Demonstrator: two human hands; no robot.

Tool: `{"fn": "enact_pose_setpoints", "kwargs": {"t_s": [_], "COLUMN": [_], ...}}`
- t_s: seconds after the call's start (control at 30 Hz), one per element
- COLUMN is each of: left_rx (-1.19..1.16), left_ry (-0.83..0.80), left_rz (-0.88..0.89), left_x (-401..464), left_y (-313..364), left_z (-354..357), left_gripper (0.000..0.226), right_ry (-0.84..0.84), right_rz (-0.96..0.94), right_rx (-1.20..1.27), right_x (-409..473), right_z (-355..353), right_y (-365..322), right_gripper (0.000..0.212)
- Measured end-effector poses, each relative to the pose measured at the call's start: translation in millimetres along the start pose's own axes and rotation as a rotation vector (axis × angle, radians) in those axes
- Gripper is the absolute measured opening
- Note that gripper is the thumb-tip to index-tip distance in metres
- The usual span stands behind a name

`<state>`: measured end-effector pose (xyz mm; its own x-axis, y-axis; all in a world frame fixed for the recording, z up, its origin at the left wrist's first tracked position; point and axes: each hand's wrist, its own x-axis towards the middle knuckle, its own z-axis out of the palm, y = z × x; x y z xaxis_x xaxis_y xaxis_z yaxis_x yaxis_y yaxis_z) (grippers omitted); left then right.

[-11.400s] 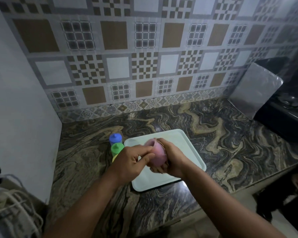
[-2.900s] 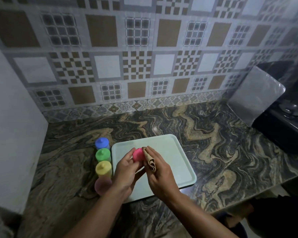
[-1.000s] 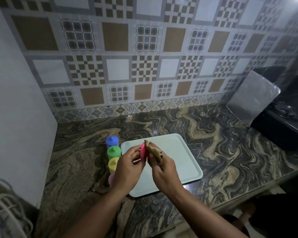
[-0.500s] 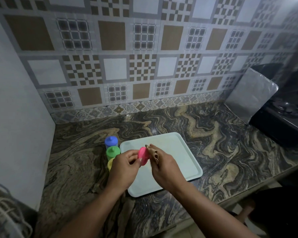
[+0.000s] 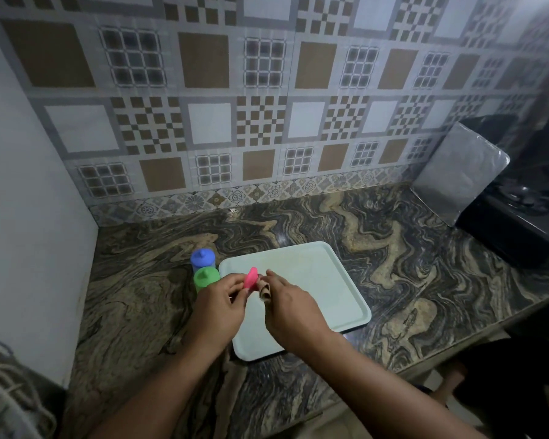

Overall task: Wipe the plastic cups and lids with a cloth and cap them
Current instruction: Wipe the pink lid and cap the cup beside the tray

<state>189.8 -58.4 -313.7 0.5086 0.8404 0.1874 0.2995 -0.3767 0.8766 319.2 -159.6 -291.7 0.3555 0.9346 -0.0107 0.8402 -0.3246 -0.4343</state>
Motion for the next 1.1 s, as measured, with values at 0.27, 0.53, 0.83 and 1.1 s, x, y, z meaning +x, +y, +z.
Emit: {"fn": "enact_pose_setpoints", "kwargs": {"t_s": [0.27, 0.53, 0.83, 1.1], "left_rx": [0.036, 0.047, -0.026, -0.304], "left_ry": [0.089, 0.088, 0.115, 0.083], "left_rz": [0.123, 0.145, 0.042, -0.203], "left_x": [-3, 3, 6, 11], "left_y": [7, 8, 13, 8], "left_z": [-5, -2, -2, 7], "left_gripper": [0.028, 0.025, 0.021, 0.028], "right_ry": [0.104, -0.032, 0.171, 0.354], "right_rz": [-0.198, -0.121, 0.112, 0.039], "right_rx": [-0.027, -0.159, 0.217, 0.443], "right_x": [-18, -11, 12, 10], "right_z": [11, -4, 2, 6], "right_y": [-12, -21, 26, 30], "right_gripper": [0.070, 0.077, 0.018, 0.030]}}
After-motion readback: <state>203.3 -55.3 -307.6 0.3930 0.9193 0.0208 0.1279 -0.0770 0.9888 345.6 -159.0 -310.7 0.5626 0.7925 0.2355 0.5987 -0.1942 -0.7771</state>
